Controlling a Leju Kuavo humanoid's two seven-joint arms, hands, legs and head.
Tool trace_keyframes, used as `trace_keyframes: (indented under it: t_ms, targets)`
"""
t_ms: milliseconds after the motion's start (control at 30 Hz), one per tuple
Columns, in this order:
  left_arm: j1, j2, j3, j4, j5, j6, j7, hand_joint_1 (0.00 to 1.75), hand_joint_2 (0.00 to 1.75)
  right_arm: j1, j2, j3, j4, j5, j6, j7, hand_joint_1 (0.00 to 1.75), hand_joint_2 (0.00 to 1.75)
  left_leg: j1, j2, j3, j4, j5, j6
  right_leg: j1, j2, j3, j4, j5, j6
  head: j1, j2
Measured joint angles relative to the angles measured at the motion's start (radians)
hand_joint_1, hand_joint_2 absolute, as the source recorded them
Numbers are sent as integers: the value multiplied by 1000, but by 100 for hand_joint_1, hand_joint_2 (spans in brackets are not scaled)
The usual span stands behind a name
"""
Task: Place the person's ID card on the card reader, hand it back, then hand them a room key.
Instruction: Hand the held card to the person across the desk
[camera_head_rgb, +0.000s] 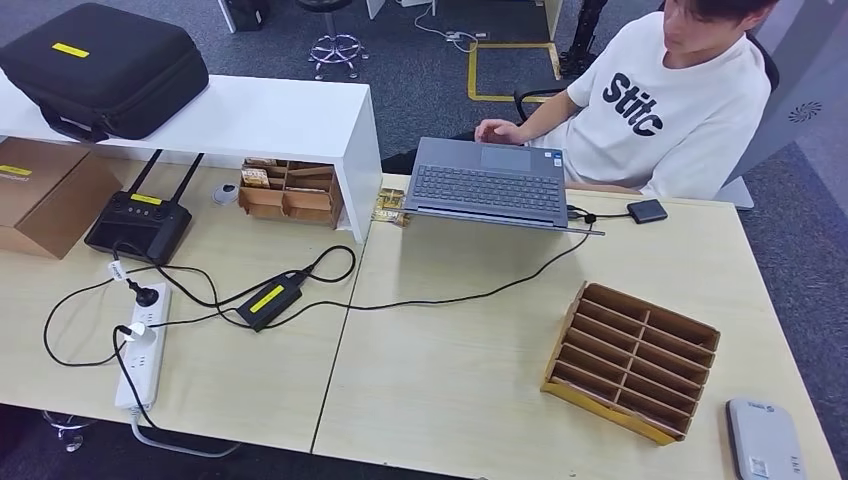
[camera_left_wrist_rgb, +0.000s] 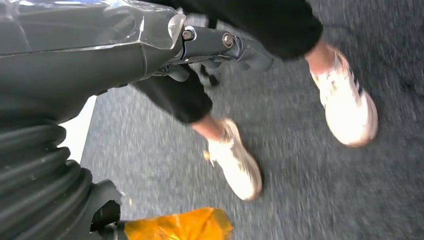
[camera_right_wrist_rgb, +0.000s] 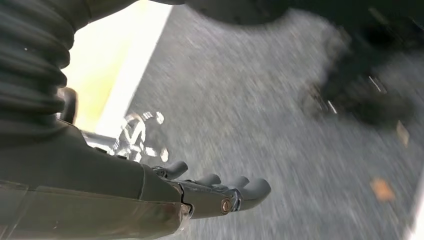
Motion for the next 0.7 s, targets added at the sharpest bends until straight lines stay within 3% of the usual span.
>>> trace_keyframes:
  t_ms: [33, 100, 167, 233, 300, 500, 633, 700]
  targets:
    - [-1, -3, 3, 0, 2, -20, 0, 0, 175, 8, 2, 0, 1, -4, -27, 3, 0, 175, 0, 0, 0, 0, 0, 0, 0, 0, 0, 0, 0, 0, 0, 0]
    - [0, -6, 5, 0, -15, -103, 14, 0, 87, 15, 2, -4, 1, -15, -131, 22, 0, 175, 0, 1, -1, 0, 0, 0, 0, 1, 0, 0, -1, 0, 0, 0]
    - [2, 0, -2, 0, -59, -249, 39, 0, 0, 7, -3, -12, -2, -22, -224, 42, 0, 175, 0, 1, -1, 0, 0, 0, 0, 1, 0, 0, -1, 0, 1, 0]
    - [5, 15, -17, 0, -97, -398, 62, 0, 0, -12, -9, -19, -5, -17, -244, 59, 0, 175, 0, 2, -1, 0, 0, 0, 0, 2, 0, 0, 0, 0, 1, 0]
    - [7, 26, -28, 0, -106, -440, 66, 0, 0, -32, -12, -20, -5, 0, -206, 71, 0, 175, 0, 2, 0, 0, 0, 0, 0, 2, 0, -1, 0, 0, 0, 0]
    - [6, 27, -32, 0, -77, -207, 46, 0, 0, -35, 1, -17, -4, 26, -53, 42, 0, 175, 0, 1, 1, 0, 0, 0, 0, 1, 0, 0, 0, 0, 0, 0]
    - [1, 11, -24, 0, -25, -83, 10, 0, 0, -13, 5, -17, -1, 14, 3, 7, 0, 0, 0, 1, 1, 0, 0, 0, 0, 1, 0, 0, -1, 0, 0, 0]
    - [0, 9, -21, 0, -34, -136, 28, 0, 0, -5, 5, -19, -1, 7, -86, 1, 0, 0, 0, 1, 0, 0, -1, 0, 0, 1, 0, 0, -1, 0, 0, 0]
